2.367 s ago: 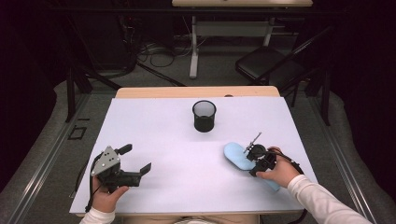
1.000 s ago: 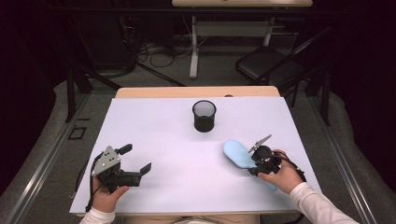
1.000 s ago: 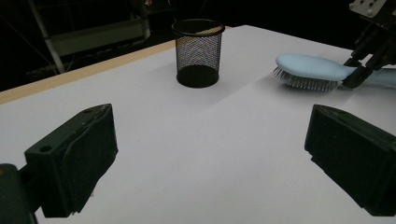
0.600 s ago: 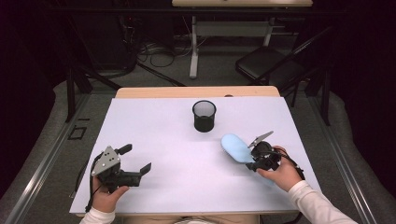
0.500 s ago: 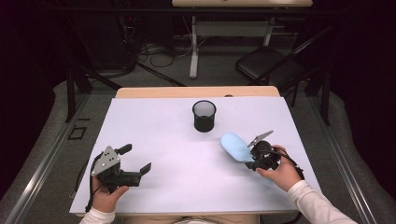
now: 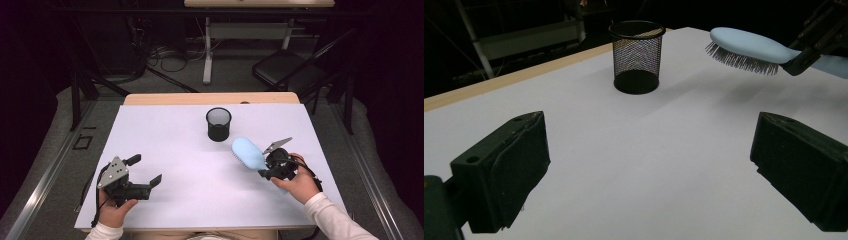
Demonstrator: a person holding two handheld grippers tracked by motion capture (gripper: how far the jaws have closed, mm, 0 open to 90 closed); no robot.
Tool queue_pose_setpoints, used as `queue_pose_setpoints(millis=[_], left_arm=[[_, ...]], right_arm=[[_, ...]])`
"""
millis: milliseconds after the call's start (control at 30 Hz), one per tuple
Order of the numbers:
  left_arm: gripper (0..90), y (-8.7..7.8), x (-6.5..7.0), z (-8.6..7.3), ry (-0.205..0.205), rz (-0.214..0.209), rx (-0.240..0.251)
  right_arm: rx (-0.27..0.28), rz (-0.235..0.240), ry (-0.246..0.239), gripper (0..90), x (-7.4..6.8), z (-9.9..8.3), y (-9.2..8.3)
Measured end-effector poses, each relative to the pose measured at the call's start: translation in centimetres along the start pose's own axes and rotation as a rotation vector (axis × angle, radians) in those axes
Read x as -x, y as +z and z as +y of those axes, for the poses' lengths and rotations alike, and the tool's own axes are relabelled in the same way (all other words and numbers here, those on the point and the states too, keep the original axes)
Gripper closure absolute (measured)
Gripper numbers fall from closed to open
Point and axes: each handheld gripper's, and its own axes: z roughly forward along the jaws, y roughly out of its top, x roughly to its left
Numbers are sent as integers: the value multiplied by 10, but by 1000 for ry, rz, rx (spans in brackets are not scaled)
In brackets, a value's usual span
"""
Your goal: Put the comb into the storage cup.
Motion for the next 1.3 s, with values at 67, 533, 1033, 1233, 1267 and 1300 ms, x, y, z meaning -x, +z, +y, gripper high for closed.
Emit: queue_pose_setpoints(millis=[67, 533, 1033, 1233, 1267, 1300], left_arm=[[25, 0, 0, 0, 0, -1, 1], [25, 0, 0, 0, -2, 3, 2], [25, 0, -1, 0, -7, 3, 1], [25, 1, -1, 0, -8, -1, 1], [25, 1, -1, 0, -7, 1, 0], [25, 1, -1, 0, -8, 1, -1]], right_arm=[[11, 0, 5, 696, -1, 2, -1], [89, -7, -11, 695, 0, 25, -16], [149, -1, -9, 695, 0, 47, -21], [177, 1, -4, 695, -2, 56, -21], [181, -3, -10, 695, -2, 58, -21], [187, 0, -11, 695, -3, 60, -20]])
